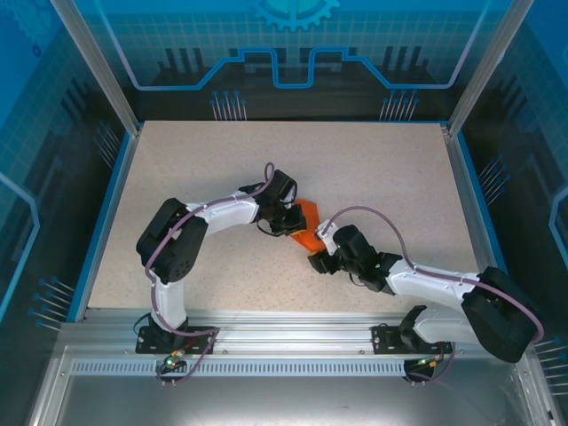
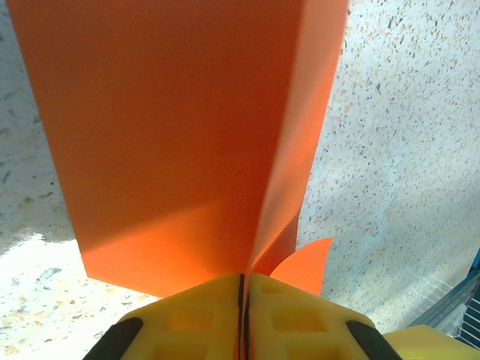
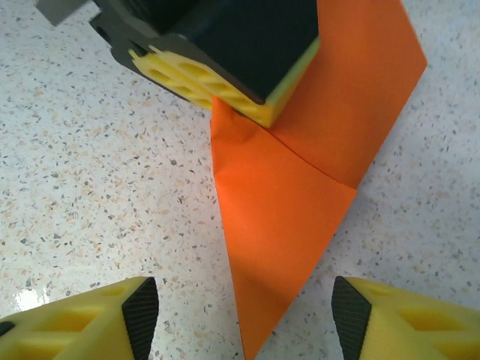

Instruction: Fold a paper plane with a square sheet of paper (fold left side to right side)

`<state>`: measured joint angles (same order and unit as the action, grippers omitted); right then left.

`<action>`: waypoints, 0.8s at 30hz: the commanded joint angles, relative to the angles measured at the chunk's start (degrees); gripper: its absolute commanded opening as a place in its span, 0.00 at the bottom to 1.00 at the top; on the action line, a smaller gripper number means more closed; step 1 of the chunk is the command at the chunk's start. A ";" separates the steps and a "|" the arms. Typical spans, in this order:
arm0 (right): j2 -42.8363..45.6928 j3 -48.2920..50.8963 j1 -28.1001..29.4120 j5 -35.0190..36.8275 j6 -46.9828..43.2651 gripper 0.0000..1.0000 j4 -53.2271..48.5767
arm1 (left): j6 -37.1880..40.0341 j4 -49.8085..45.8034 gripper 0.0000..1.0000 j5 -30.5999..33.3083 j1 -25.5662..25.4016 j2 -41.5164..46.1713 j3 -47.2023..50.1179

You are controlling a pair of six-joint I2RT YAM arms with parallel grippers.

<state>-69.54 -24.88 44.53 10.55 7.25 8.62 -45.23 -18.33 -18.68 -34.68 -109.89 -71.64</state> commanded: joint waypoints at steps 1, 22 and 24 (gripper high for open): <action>2.26 1.93 0.89 0.61 -1.79 0.68 2.82 | -1.71 -1.89 0.12 0.33 -0.08 2.46 -1.43; -12.87 -5.82 6.18 11.15 -4.97 0.61 6.50 | -2.01 -3.12 0.13 -1.30 0.60 2.83 -2.45; -14.25 -6.29 6.01 11.41 -4.68 0.59 6.51 | -1.96 -3.07 0.13 -1.52 0.65 2.73 -2.50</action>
<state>-82.08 -29.54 49.98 19.79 2.52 13.39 -46.65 -19.68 -18.94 -34.44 -109.10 -72.05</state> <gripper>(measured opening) 0.599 0.128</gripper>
